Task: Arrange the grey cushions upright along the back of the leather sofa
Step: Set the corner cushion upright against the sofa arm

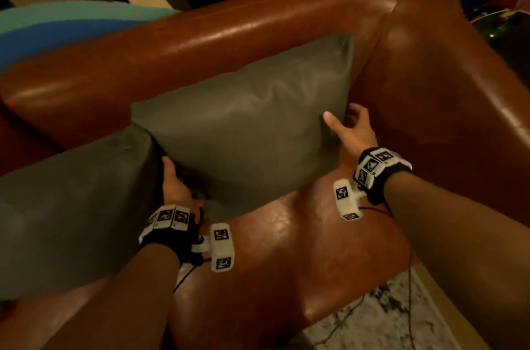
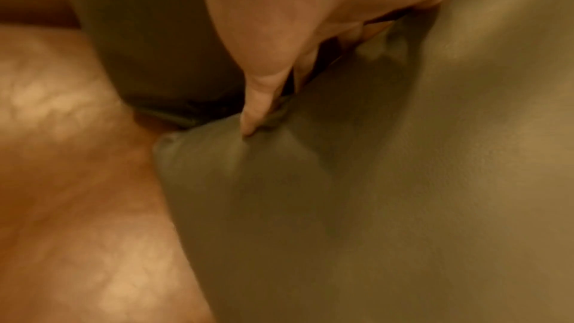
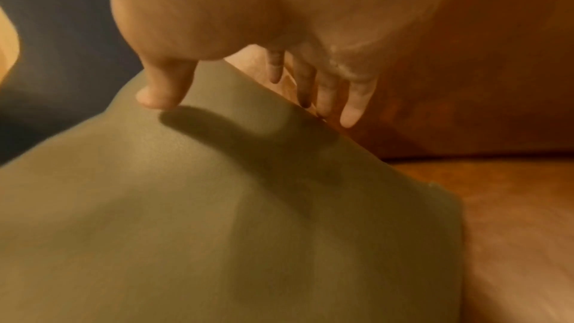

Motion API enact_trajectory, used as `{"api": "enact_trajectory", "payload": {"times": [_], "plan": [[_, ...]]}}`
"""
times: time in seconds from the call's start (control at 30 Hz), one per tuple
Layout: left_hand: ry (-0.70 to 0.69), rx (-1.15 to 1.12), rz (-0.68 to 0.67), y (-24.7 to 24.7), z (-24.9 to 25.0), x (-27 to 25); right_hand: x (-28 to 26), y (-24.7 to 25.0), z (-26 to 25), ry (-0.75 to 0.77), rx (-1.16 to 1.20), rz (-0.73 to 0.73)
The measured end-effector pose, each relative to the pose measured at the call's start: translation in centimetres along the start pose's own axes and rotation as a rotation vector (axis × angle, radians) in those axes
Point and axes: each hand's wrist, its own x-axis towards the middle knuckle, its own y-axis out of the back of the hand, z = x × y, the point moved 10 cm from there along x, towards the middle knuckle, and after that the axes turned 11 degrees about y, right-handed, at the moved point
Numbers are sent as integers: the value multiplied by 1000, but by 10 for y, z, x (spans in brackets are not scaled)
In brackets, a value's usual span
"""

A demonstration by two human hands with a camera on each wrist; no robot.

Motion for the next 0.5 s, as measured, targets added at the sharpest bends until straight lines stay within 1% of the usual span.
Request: {"api": "enact_trajectory", "payload": {"times": [0.07, 0.1, 0.13, 0.23, 0.27, 0.3, 0.4, 0.5], "plan": [[-11, -68, -14, -14, -1, 8, 12, -3, -3, 35, 6, -70], [-8, -83, -31, -23, -3, 15, 17, 1, -2, 52, 7, -67], [-2, -94, -60, -39, -7, 18, 22, 9, 0, 57, 15, -34], [20, -42, -187, -95, -19, 23, 41, 51, 16, 43, 71, 142], [30, -20, -206, -110, -21, 23, 45, 63, 20, 34, 79, 182], [35, -11, -202, -117, -22, 26, 50, 69, 23, 22, 79, 182], [79, -4, -164, -114, -23, 42, 58, 60, 21, 16, 38, 88], [85, -22, -151, -104, -18, 49, 61, 48, 18, 36, 33, 80]]}}
